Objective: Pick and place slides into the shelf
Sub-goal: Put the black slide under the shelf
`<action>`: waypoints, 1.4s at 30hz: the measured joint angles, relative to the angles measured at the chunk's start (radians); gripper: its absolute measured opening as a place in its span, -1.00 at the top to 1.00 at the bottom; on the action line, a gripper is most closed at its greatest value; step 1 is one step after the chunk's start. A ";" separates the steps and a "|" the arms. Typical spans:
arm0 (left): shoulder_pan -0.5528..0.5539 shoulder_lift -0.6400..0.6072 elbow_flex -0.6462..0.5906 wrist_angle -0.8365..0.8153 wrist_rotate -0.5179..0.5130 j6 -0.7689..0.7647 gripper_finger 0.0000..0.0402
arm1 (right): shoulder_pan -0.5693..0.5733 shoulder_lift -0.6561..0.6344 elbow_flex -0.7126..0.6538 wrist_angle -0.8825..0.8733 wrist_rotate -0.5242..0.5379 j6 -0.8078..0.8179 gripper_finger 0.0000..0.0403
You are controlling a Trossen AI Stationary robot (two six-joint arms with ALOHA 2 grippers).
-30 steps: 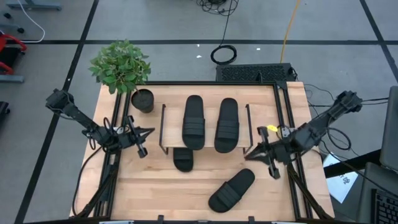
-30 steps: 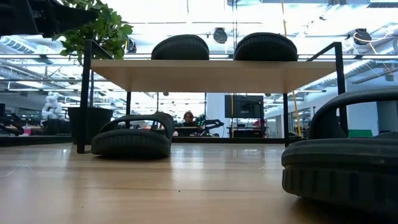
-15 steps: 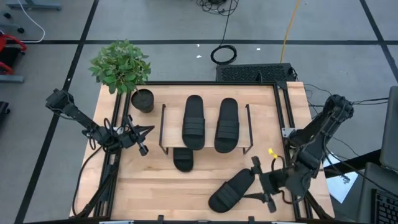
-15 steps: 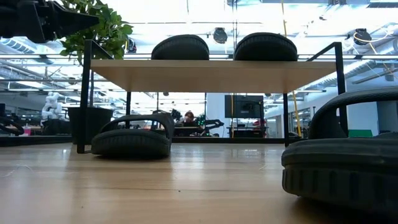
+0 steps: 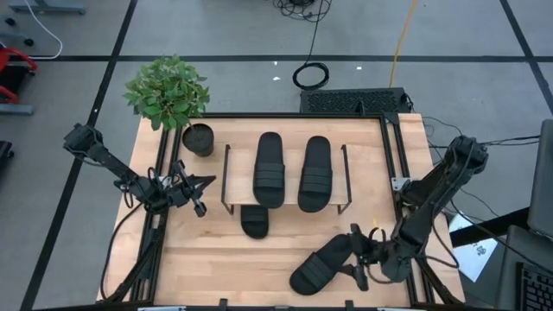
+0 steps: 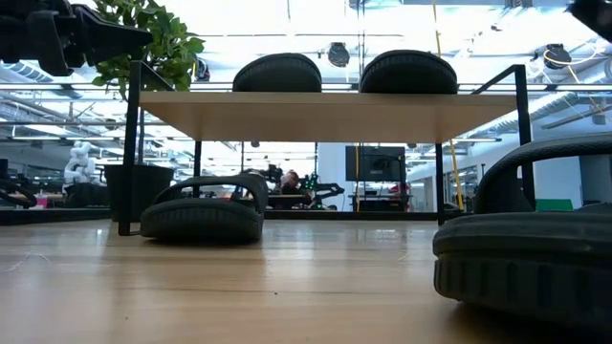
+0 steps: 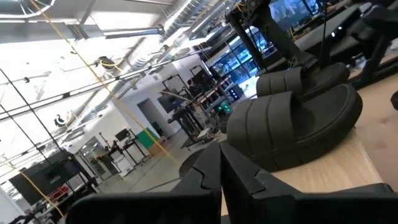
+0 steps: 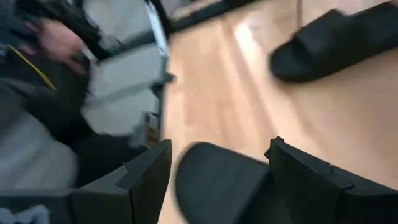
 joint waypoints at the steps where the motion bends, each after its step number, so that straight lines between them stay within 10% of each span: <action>1: 0.000 0.000 0.000 0.000 0.000 -0.001 0.97 | 0.010 0.009 -0.035 0.084 0.012 0.007 -0.28; 8: 0.000 0.000 0.000 0.000 -0.008 -0.011 0.90 | 0.062 0.084 -0.203 0.424 0.058 0.129 -0.28; 42: 0.000 0.000 0.000 0.000 -0.006 -0.003 0.92 | 0.000 0.192 -0.232 0.405 -0.133 0.385 -0.28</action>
